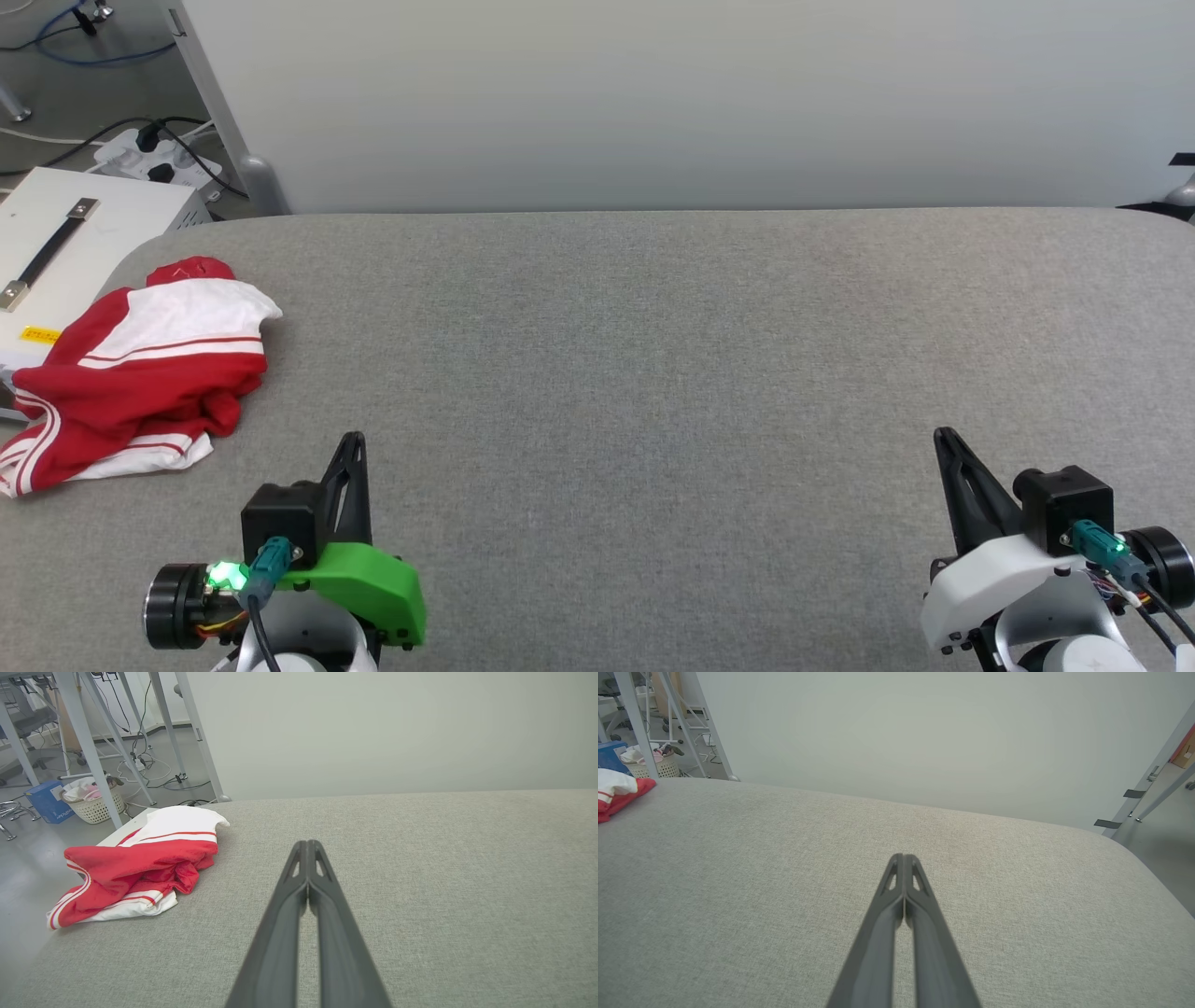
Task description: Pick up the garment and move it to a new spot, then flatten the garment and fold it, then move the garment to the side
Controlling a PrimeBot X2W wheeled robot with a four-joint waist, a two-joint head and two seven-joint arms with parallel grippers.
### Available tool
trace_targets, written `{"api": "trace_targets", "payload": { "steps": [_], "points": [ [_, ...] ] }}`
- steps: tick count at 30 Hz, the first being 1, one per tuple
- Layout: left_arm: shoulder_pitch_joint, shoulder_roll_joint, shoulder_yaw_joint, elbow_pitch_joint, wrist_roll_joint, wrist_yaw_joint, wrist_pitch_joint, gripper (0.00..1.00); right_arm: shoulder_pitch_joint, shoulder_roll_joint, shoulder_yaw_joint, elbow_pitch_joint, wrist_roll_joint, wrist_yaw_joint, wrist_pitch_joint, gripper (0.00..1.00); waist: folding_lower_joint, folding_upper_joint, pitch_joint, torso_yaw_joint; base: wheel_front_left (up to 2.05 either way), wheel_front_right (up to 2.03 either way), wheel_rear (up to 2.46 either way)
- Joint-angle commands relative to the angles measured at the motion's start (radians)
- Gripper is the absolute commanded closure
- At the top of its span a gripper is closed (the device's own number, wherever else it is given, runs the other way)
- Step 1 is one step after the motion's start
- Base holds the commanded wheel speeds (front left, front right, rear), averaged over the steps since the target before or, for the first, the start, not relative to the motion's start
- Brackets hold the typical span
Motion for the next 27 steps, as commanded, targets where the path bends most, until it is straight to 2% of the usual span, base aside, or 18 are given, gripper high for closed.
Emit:
{"api": "trace_targets", "payload": {
  "steps": [1, 27],
  "points": [
    [-0.018, -0.005, 0.0, -0.002, 0.009, 0.003, -0.001, 1.0, -0.017, -0.001, 0.0, 0.002, -0.01, -0.001, 0.003, 1.0, 0.0, 0.0, 0.0, 0.0, 0.0, 0.0, 0.0],
    [-0.018, -0.005, 0.0, -0.002, 0.009, 0.003, -0.001, 1.0, -0.017, -0.001, 0.0, 0.002, -0.01, -0.001, 0.003, 1.0, 0.0, 0.0, 0.0, 0.0, 0.0, 0.0, 0.0]
  ]
}}
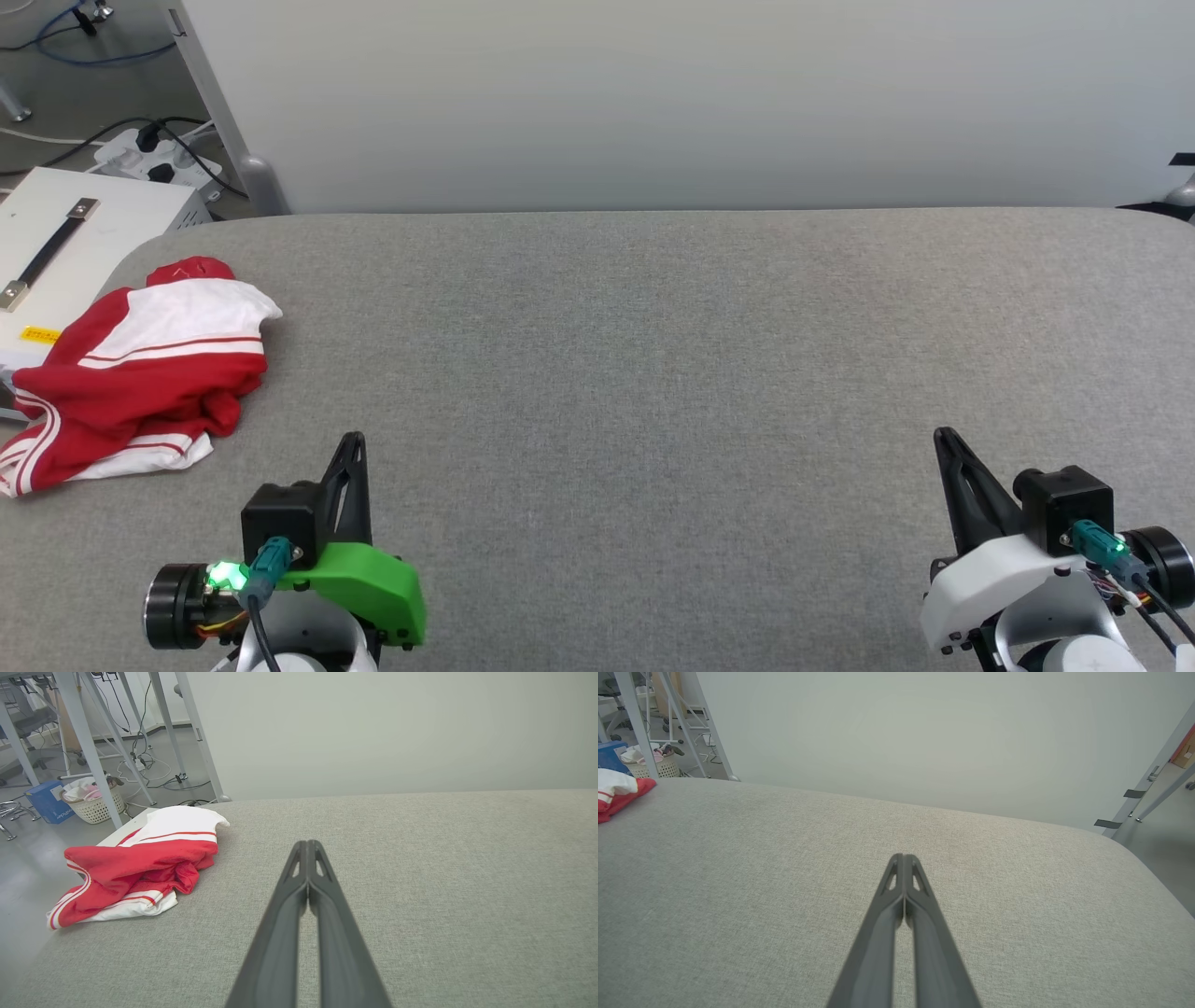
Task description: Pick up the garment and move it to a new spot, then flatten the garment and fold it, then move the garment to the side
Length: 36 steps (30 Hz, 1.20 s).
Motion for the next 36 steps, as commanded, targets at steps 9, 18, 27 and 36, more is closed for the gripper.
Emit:
{"api": "trace_targets", "payload": {
  "steps": [9, 18, 27, 36],
  "points": [
    [-0.018, -0.005, 0.0, -0.002, 0.009, 0.003, -0.001, 1.0, -0.017, -0.001, 0.0, 0.002, -0.01, -0.001, 0.003, 1.0, 0.0, 0.0, 0.0, 0.0, 0.0, 0.0, 0.0],
    [0.001, 0.0, 0.001, 0.0, -0.001, 0.0, -0.001, 0.0, 0.001, 0.0, 0.0, 0.0, 0.001, 0.0, -0.001, 0.0, 0.0, 0.0, 0.0, 0.0, 0.0, 0.0, 0.0],
    [-0.001, 0.0, -0.003, -0.003, -0.01, 0.012, -0.017, 0.0, 0.002, 0.0, -0.009, -0.007, 0.018, 0.0, -0.017, 0.0, 0.0, 0.0, 0.002, 0.0, 0.0, 0.0, 0.0],
    [-0.003, 0.0, -0.007, -0.008, -0.023, 0.021, -0.04, 0.0, 0.005, 0.0, -0.022, -0.028, 0.047, 0.0, -0.039, 0.0, 0.0, 0.0, 0.003, 0.0, 0.0, 0.0, 0.0]
  ]
}}
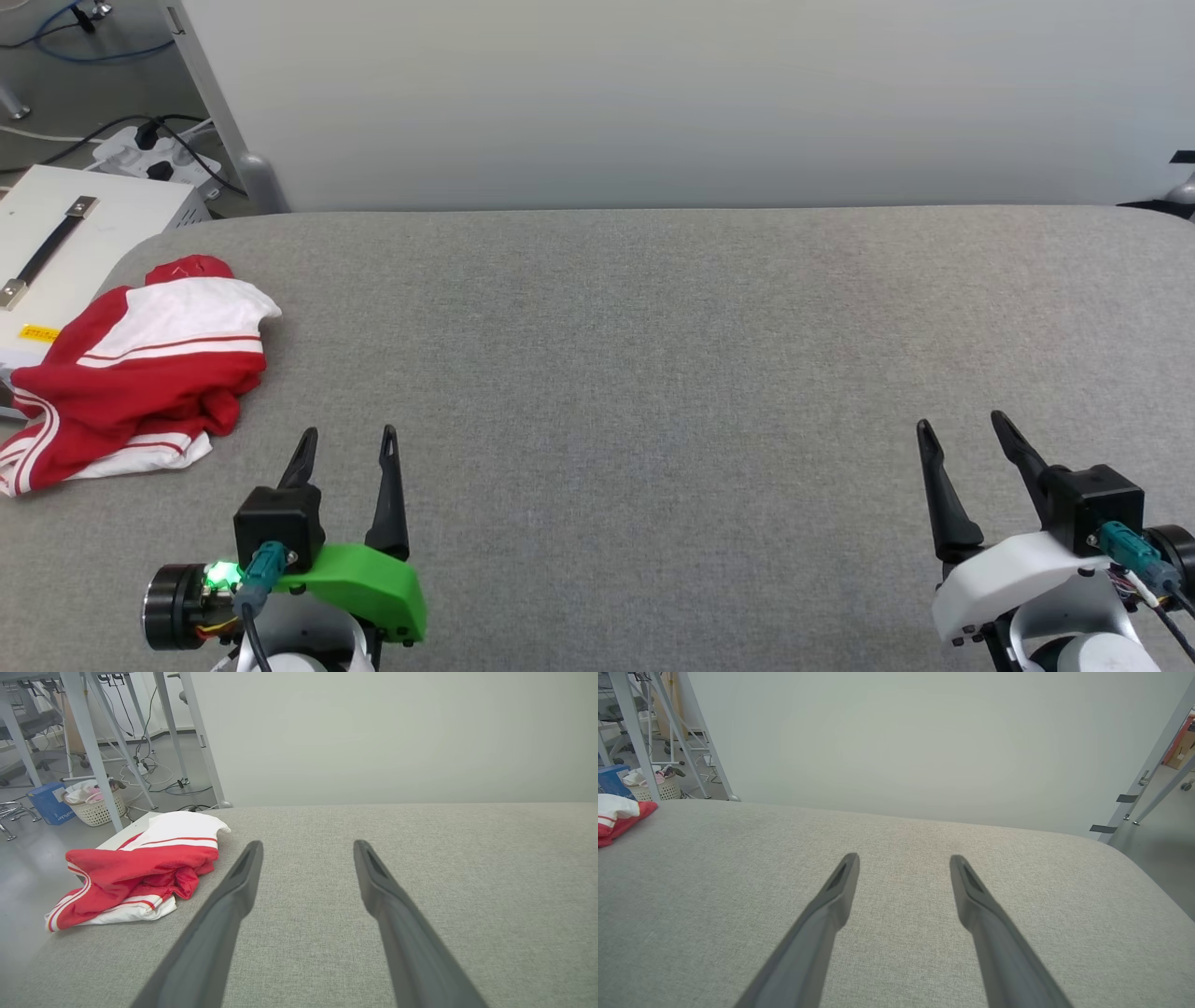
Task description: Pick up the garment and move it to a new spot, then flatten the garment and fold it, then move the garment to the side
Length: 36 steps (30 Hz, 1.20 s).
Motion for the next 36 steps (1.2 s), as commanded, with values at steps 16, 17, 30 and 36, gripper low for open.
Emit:
{"api": "trace_targets", "payload": {
  "steps": [16, 17, 30, 36],
  "points": [
    [-0.003, -0.002, -0.011, -0.009, -0.024, 0.009, -0.046, 0.0, 0.02, -0.001, -0.015, -0.027, 0.041, 0.0, -0.046, 0.0, 0.0, 0.0, 0.001, 0.001, 0.0, 0.0, 0.0],
    [-0.003, -0.002, -0.012, -0.009, -0.024, 0.009, -0.048, 0.0, 0.021, -0.001, -0.016, -0.028, 0.042, 0.0, -0.048, 0.0, 0.0, 0.0, 0.001, 0.001, 0.0, 0.0, 0.0],
    [0.002, -0.002, -0.025, -0.006, -0.032, 0.008, -0.076, 0.0, 0.031, -0.001, -0.029, -0.041, 0.075, 0.0, -0.075, 0.0, 0.0, 0.0, 0.003, 0.001, 0.0, 0.0, 0.0],
    [0.002, -0.002, -0.035, -0.004, -0.035, 0.007, -0.092, 0.0, 0.038, -0.001, -0.029, -0.042, 0.085, 0.0, -0.091, 0.0, 0.0, 0.0, 0.005, 0.002, 0.0, 0.0, 0.0]
  ]
}}
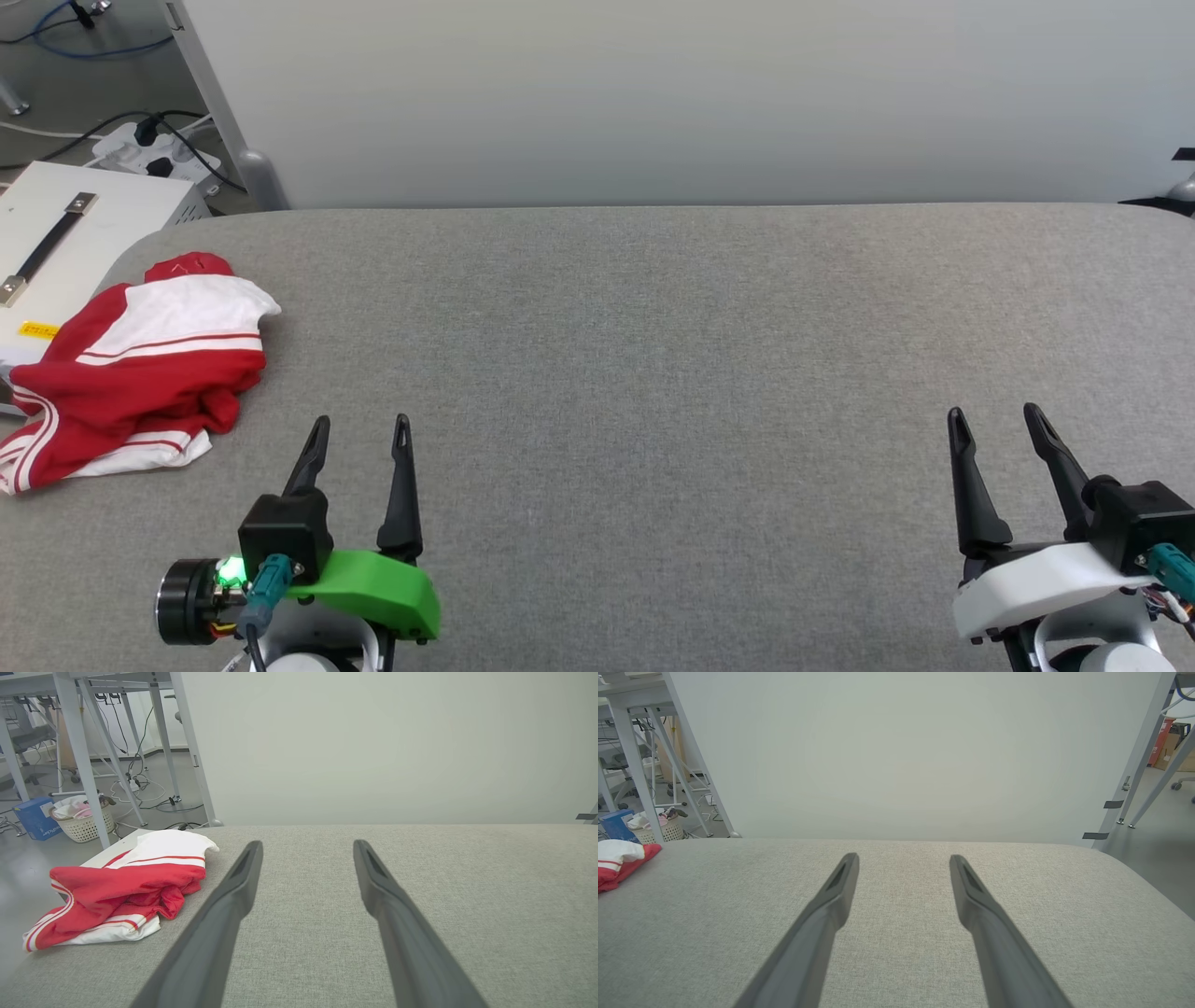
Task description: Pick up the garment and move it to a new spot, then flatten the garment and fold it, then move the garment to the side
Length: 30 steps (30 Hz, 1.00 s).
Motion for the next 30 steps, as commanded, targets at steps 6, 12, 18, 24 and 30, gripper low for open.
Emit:
{"api": "trace_targets", "payload": {
  "steps": [6, 12, 18, 24, 30],
  "points": [
    [0.003, -0.003, -0.011, 0.003, -0.012, 0.002, -0.021, 0.0, 0.022, -0.001, -0.001, -0.008, 0.018, 0.0, -0.025, 0.0, 0.0, 0.0, 0.001, 0.001, 0.0, 0.0, 0.0],
    [0.005, -0.003, -0.017, 0.003, -0.018, 0.004, -0.033, 0.0, 0.028, -0.001, -0.001, -0.011, 0.025, -0.001, -0.037, 0.0, 0.0, 0.0, 0.001, 0.001, 0.0, 0.0, 0.0],
    [0.005, -0.003, -0.023, 0.004, -0.027, 0.002, -0.045, 0.0, 0.033, -0.001, -0.002, -0.015, 0.033, -0.001, -0.049, 0.0, 0.0, 0.0, 0.002, 0.002, 0.0, 0.0, 0.0],
    [0.009, -0.003, -0.027, 0.005, -0.037, -0.003, -0.058, 0.0, 0.041, -0.001, 0.0, -0.02, 0.04, -0.001, -0.061, 0.0, 0.0, 0.0, 0.002, 0.003, 0.0, 0.0, 0.0],
    [0.013, -0.004, -0.032, 0.009, -0.042, -0.003, -0.07, 0.0, 0.049, -0.001, 0.003, -0.025, 0.042, -0.001, -0.073, 0.0, 0.0, 0.0, 0.001, 0.003, 0.0, 0.0, 0.0]
  ]
}}
